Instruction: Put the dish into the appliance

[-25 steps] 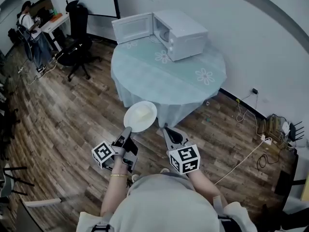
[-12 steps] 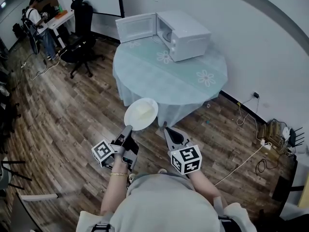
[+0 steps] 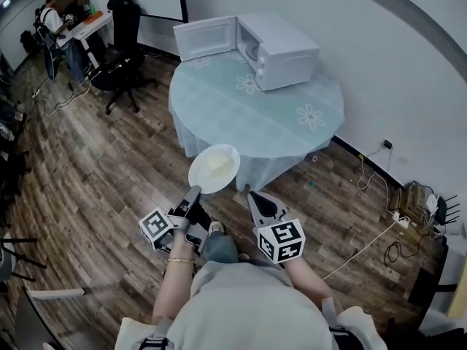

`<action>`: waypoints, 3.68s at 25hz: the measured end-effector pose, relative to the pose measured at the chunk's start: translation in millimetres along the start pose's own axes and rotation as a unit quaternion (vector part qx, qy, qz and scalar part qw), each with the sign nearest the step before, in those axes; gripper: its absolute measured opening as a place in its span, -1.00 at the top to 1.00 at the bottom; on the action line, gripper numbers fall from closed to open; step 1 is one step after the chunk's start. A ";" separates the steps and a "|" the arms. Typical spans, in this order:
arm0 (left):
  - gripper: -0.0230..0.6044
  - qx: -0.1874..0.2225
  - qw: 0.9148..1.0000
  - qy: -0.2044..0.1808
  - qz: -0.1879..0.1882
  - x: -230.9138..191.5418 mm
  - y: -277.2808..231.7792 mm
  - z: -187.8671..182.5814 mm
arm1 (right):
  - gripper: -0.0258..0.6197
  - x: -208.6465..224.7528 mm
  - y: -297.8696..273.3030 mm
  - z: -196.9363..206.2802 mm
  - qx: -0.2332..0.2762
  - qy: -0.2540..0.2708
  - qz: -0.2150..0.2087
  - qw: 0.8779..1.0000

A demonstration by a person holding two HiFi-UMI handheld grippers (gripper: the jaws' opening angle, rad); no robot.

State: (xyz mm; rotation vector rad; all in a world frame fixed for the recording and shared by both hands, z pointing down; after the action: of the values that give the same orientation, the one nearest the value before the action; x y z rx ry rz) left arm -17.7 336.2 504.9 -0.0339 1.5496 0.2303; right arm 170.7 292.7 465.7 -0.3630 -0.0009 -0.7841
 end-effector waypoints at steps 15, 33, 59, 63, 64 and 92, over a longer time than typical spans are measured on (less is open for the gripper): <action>0.83 0.007 1.000 0.004 0.006 -15.1 -89.3 -43.7 | 0.91 49.7 -73.5 -27.6 0.005 -0.005 0.005 1.000; 0.83 -0.031 1.000 -0.001 0.004 -31.5 -249.9 -158.2 | 0.91 111.5 -241.1 -105.8 0.008 -0.011 0.037 0.999; 0.83 -0.093 0.995 0.020 -0.003 -69.7 -417.4 -272.8 | 0.91 150.5 -413.8 -161.8 -0.004 -0.025 0.072 0.997; 0.83 -0.106 0.994 0.023 -0.002 -75.5 -444.4 -282.7 | 0.91 158.8 -433.4 -169.8 -0.003 -0.029 0.082 0.996; 0.83 -0.109 0.994 0.024 -0.002 -76.7 -450.5 -284.8 | 0.91 160.3 -437.6 -171.3 -0.003 -0.031 0.085 0.996; 0.83 -0.142 0.989 0.036 -0.007 -155.1 -613.4 -299.9 | 0.91 190.4 -483.6 -168.3 -0.046 -0.043 0.101 0.993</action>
State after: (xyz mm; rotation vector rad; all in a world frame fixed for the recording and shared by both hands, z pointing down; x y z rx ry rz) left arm -210.8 -333.1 575.6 -0.2800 1.5769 0.4420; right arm -50.0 -206.5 487.8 -0.4771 -0.0094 -0.5683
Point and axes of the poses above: the fingertips, and each gripper's own axes: y backward along the fingers, x to its right, z out of its underside, the point moved 4 cm from there along y, backward along the fingers, and after that the axes turned 8 degrees about z, right-handed, at the moved point
